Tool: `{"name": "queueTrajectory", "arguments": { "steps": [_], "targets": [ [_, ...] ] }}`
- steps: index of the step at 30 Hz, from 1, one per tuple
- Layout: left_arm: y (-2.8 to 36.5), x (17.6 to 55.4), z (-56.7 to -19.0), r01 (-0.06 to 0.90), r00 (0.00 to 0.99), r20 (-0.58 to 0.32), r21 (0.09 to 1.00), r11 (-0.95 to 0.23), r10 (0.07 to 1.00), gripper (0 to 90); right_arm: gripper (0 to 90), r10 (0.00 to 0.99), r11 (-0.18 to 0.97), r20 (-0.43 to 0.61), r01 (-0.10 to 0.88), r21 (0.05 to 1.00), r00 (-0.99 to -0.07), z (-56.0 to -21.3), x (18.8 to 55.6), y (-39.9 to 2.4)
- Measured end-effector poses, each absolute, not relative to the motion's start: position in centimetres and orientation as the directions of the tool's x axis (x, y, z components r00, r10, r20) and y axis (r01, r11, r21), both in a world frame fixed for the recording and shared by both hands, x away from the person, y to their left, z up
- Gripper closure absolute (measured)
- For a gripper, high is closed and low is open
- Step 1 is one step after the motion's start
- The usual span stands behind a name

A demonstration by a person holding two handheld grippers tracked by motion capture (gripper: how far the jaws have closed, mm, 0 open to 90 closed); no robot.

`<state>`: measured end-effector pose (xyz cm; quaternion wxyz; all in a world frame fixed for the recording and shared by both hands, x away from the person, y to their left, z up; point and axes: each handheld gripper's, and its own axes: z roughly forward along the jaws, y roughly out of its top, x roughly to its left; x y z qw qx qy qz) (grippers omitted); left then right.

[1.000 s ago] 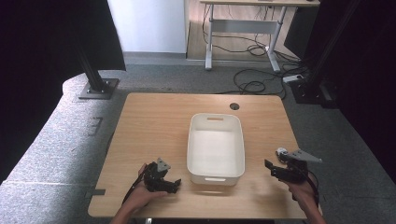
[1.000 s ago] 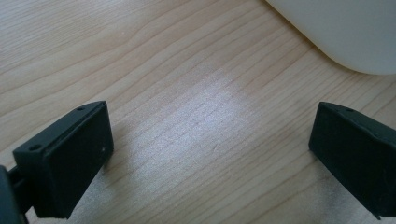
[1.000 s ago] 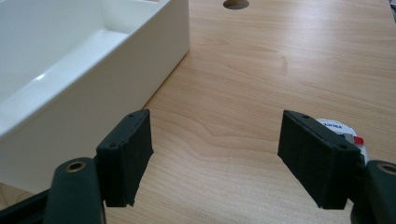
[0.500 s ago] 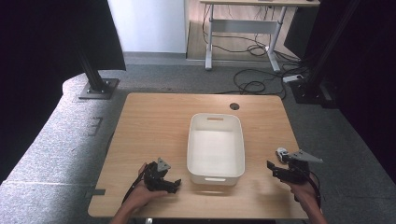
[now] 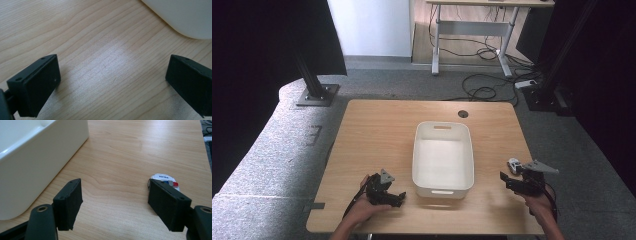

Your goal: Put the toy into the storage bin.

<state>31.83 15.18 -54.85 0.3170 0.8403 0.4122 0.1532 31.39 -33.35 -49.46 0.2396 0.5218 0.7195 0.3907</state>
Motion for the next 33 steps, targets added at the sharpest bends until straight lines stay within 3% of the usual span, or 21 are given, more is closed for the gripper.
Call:
{"name": "queueTrajectory", "arguments": {
  "steps": [33],
  "targets": [
    [15.1, 31.9, -54.9, 0.593, 0.618, -0.004, 0.659, -0.463, 0.786, 0.0, 29.4, 0.97, 0.131, 0.022, 0.591, 0.796, -0.244, -50.6, 32.4, -36.3]
  ]
}}
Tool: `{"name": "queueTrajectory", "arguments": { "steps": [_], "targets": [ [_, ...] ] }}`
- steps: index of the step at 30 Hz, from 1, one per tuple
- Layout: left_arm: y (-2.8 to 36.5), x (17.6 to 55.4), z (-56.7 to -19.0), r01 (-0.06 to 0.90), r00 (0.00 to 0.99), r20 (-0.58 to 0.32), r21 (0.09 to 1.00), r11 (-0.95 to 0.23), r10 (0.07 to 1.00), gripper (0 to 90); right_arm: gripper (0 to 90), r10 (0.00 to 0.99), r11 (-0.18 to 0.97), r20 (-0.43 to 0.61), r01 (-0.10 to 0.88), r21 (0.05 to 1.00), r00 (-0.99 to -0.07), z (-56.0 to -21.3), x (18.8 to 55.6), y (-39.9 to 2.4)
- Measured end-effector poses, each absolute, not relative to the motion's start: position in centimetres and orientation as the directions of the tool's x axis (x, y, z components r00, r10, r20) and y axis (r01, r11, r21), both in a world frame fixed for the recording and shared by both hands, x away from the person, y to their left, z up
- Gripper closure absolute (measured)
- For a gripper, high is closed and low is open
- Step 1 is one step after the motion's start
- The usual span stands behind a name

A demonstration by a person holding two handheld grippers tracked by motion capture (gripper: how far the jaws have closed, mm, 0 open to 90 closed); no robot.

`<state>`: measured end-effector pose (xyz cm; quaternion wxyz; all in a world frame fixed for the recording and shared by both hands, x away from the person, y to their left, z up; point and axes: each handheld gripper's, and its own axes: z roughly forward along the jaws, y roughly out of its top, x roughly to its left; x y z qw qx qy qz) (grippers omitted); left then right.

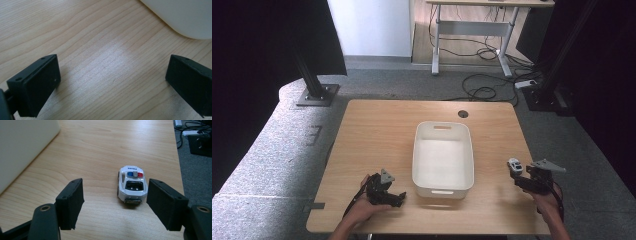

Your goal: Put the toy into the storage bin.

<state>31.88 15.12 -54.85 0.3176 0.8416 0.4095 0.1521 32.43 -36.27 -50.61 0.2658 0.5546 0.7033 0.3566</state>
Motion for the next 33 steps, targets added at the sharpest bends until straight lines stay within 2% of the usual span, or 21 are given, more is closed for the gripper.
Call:
{"name": "queueTrajectory", "arguments": {
  "steps": [8, 14, 23, 33],
  "targets": [
    [15.1, 31.9, -54.8, 0.592, 0.619, -0.004, 0.659, -0.464, 0.785, 0.0, 29.4, 0.974, 0.124, 0.019, 0.602, 0.789, -0.226, -51.4, 32.9, -36.8],
    [15.1, 31.9, -54.8, 0.592, 0.62, -0.004, 0.659, -0.464, 0.785, 0.0, 29.1, 0.972, 0.172, -0.049, 0.553, 0.816, -0.23, -51.5, 33.1, -37.1],
    [15.1, 31.9, -54.9, 0.591, 0.621, -0.004, 0.659, -0.465, 0.784, 0.0, 28.6, 0.972, 0.171, -0.043, 0.57, 0.804, -0.232, -52.0, 33.5, -37.5],
    [15.0, 31.9, -54.9, 0.59, 0.623, -0.004, 0.659, -0.467, 0.782, 0.0, 27.7, 0.98, 0.12, 0.0, 0.599, 0.792, -0.197, -52.5, 34.0, -37.8]
  ]
}}
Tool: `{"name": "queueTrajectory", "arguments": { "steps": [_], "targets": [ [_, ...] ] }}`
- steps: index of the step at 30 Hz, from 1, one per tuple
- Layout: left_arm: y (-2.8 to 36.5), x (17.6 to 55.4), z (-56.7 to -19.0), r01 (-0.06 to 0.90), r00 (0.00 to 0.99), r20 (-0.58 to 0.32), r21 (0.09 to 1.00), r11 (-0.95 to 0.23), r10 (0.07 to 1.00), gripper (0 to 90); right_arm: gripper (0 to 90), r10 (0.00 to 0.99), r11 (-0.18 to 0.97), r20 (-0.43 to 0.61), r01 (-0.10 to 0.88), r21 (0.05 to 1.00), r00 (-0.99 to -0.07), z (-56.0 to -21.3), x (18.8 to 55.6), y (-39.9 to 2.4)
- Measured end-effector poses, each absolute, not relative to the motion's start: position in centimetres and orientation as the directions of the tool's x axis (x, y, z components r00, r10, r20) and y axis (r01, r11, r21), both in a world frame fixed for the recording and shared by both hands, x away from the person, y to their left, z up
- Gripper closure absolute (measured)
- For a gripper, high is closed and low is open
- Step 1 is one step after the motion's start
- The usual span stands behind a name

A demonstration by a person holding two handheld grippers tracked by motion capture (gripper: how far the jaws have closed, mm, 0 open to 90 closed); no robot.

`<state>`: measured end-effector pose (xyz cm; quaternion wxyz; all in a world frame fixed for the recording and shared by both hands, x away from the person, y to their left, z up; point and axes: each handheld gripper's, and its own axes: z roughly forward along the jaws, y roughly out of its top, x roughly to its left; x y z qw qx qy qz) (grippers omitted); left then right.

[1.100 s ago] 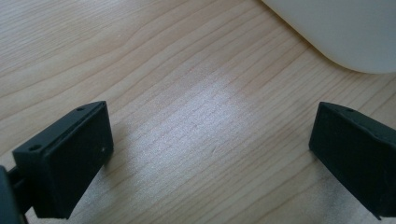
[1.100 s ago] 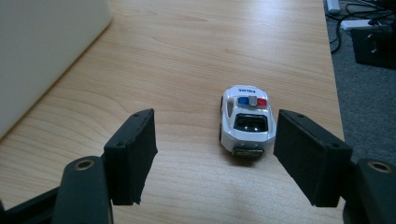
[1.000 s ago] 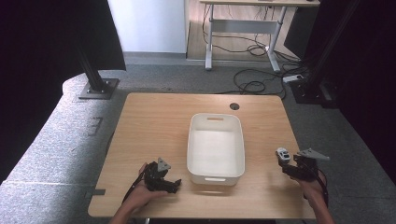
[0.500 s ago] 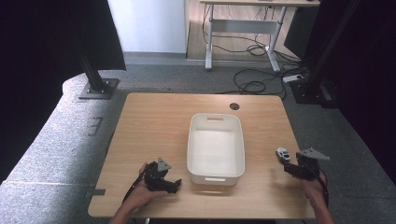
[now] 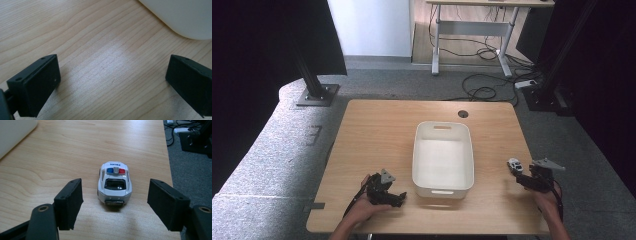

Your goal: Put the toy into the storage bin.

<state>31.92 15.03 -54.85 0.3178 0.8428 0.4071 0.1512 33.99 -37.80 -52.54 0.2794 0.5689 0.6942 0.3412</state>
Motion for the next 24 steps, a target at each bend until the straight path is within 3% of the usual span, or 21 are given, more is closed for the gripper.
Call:
{"name": "queueTrajectory", "arguments": {
  "steps": [24],
  "targets": [
    [14.9, 32.0, -54.9, 0.589, 0.626, -0.005, 0.659, -0.468, 0.78, 0.0, 28.0, 0.988, 0.087, 0.017, 0.633, 0.769, -0.157, -53.7, 35.4, -37.8]
  ]
}}
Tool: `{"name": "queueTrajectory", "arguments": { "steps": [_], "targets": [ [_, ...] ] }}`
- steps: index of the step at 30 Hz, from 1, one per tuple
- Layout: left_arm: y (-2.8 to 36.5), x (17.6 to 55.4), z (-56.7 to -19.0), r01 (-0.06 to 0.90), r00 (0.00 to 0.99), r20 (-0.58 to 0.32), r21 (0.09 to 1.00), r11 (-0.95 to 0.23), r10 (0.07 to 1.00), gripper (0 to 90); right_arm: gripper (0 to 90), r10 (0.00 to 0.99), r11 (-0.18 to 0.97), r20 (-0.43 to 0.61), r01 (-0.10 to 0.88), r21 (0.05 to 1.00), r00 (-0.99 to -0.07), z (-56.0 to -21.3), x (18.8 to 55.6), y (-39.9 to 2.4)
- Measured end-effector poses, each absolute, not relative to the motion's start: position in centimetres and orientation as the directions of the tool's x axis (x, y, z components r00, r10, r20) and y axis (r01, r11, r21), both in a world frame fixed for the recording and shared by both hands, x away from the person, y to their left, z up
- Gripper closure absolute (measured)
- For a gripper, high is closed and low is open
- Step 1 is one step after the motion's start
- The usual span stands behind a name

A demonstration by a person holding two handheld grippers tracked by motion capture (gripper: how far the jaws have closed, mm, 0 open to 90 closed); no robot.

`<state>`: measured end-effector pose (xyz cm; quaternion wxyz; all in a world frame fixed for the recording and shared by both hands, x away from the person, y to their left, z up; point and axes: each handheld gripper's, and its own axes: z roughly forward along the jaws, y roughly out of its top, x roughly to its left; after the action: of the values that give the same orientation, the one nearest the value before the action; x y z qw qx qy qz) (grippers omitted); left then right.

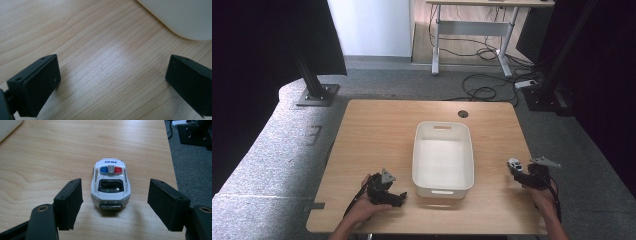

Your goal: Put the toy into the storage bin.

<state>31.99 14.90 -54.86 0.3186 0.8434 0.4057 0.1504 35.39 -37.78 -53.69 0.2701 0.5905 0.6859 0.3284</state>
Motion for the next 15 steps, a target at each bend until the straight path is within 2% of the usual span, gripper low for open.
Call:
{"name": "queueTrajectory", "arguments": {
  "steps": [9, 15],
  "targets": [
    [14.8, 32.0, -54.8, 0.588, 0.628, -0.004, 0.658, -0.47, 0.778, 0.0, 34.1, 0.985, 0.057, 0.06, 0.634, 0.771, -0.162, -53.9, 36.4, -37.7],
    [14.8, 32.0, -54.9, 0.588, 0.626, -0.004, 0.659, -0.469, 0.779, 0.0, 34.5, 0.986, 0.084, 0.029, 0.638, 0.766, -0.165, -54.2, 37.1, -36.9]
  ]
}}
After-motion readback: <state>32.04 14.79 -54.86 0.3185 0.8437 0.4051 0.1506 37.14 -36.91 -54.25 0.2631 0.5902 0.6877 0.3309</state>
